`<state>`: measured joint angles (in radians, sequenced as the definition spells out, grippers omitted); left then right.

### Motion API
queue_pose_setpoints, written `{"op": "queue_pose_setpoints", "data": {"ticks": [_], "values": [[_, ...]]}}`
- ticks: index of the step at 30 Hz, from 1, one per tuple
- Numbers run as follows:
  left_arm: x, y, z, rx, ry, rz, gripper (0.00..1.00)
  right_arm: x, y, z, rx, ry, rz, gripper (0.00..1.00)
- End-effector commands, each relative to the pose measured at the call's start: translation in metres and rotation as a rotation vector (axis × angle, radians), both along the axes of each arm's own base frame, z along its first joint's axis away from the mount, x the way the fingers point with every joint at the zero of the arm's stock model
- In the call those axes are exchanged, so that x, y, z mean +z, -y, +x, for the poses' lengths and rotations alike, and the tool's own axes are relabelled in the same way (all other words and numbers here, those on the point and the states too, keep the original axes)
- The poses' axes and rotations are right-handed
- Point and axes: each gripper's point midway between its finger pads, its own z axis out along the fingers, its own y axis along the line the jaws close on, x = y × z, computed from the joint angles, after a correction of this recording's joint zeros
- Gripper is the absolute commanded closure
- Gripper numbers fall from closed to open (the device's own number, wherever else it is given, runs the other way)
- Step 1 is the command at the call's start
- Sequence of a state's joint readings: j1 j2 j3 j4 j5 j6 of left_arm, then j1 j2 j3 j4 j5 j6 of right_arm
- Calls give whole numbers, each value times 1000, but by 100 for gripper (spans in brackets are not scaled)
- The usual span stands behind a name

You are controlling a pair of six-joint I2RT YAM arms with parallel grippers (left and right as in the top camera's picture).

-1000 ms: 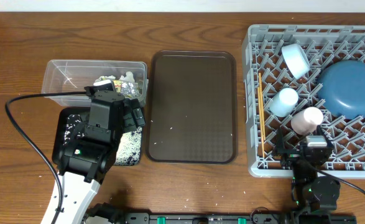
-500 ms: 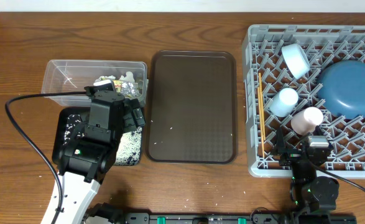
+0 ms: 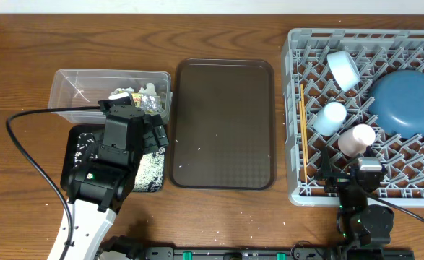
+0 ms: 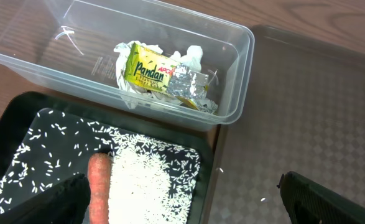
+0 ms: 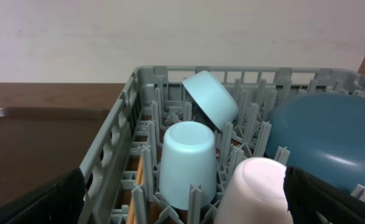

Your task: Sort waste into correct bins and load items into the dishwasher rack

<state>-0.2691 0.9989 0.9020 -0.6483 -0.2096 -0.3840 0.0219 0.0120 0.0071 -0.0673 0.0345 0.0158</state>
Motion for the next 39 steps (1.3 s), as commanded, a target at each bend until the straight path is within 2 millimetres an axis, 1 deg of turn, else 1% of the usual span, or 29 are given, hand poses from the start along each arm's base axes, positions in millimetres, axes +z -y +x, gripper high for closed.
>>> {"op": "queue_pose_setpoints", "data": {"ticks": [1,15,18,21,26,33,39], "values": [[0,-3,0,0,-2,21,0,0,1,0,-11,2,16,1],[0,-3,0,0,-1,21,0,0,1,0,-11,2,16,1],[7,-4,-3,0,24,14,0,0,1,0,-11,2,16,1],[22,-5,-8,1,81,-1,0,0,1,0,-11,2,16,1],[56,-10,-24,2,211,-37,0,0,2,0,-11,2,16,1],[106,-19,-58,4,424,-94,0,0,1,0,-11,2,16,1],[134,-27,-87,7,565,-132,0,0,1,0,-11,2,16,1]]}}
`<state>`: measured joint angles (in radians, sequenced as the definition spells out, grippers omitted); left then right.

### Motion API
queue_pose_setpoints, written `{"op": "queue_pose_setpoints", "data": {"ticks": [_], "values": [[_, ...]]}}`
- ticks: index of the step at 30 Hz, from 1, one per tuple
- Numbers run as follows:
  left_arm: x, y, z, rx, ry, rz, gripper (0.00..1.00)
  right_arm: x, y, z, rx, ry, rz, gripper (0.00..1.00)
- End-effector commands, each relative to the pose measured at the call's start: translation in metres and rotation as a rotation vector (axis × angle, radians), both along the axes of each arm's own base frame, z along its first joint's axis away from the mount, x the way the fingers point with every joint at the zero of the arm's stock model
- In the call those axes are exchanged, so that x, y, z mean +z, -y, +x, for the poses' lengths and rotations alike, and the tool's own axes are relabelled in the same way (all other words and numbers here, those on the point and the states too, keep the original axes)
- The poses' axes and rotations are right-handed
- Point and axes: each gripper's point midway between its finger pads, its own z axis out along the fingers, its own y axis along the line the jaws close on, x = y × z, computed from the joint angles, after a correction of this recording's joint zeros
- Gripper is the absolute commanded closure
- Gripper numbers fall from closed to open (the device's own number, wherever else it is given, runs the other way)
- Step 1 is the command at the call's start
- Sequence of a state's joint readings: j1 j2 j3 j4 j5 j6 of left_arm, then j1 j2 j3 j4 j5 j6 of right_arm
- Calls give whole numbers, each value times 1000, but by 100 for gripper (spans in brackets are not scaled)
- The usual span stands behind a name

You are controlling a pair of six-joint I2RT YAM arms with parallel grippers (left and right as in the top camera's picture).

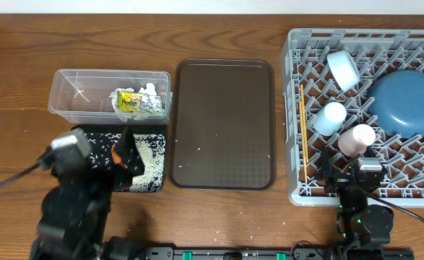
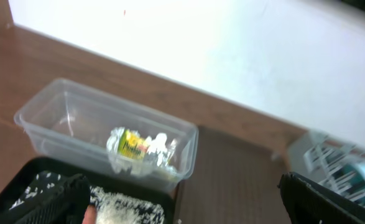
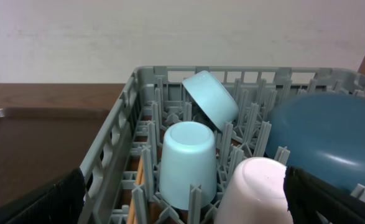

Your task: Sort waste into correct bins and load items into the dishwasher rack

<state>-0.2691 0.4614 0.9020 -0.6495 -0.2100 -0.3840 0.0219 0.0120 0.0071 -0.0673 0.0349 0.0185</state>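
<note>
The clear plastic bin at the left holds a yellow Pandan wrapper and crumpled foil and tissue. In front of it the black bin holds white rice and an orange piece. My left gripper is open and empty, low over the black bin's near end. The grey dishwasher rack holds a blue bowl, two pale blue cups, a pink cup and chopsticks. My right gripper is open at the rack's near edge.
A brown serving tray with a few rice grains lies between the bins and the rack. More grains are scattered on the wooden table in front of it. A white wall runs behind the table.
My left arm has drawn back toward the front left of the table, off the clear bin's edge, and its camera now looks up toward the wall. The right arm has not moved.
</note>
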Motion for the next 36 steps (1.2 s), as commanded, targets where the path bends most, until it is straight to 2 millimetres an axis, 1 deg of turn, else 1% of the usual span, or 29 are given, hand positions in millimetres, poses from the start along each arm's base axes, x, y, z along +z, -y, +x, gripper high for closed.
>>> {"op": "queue_pose_setpoints", "data": {"ticks": [1,5,9,12,17,23,27,30,32,36], "values": [[10,-8,-17,11,61,3,0,0,1,0,-11,2,13,1],[5,-14,-41,12,69,1,0,0,1,0,-10,2,13,1],[-12,-20,-64,11,32,11,0,0,1,0,-11,2,13,1],[-24,-23,-74,11,12,17,0,0,1,0,-10,2,13,1],[-38,-25,-82,11,2,19,0,0,1,0,-11,2,13,1],[-58,-26,-85,14,13,7,0,0,1,0,-10,2,13,1],[-76,-25,-81,18,-33,16,0,0,1,0,-11,2,13,1],[-84,-24,-75,19,-48,21,0,0,1,0,-10,2,13,1],[-83,-22,-68,18,-27,15,0,0,1,0,-10,2,13,1],[-71,-9,-44,-16,87,-26,0,0,1,0,-10,2,13,1]]}}
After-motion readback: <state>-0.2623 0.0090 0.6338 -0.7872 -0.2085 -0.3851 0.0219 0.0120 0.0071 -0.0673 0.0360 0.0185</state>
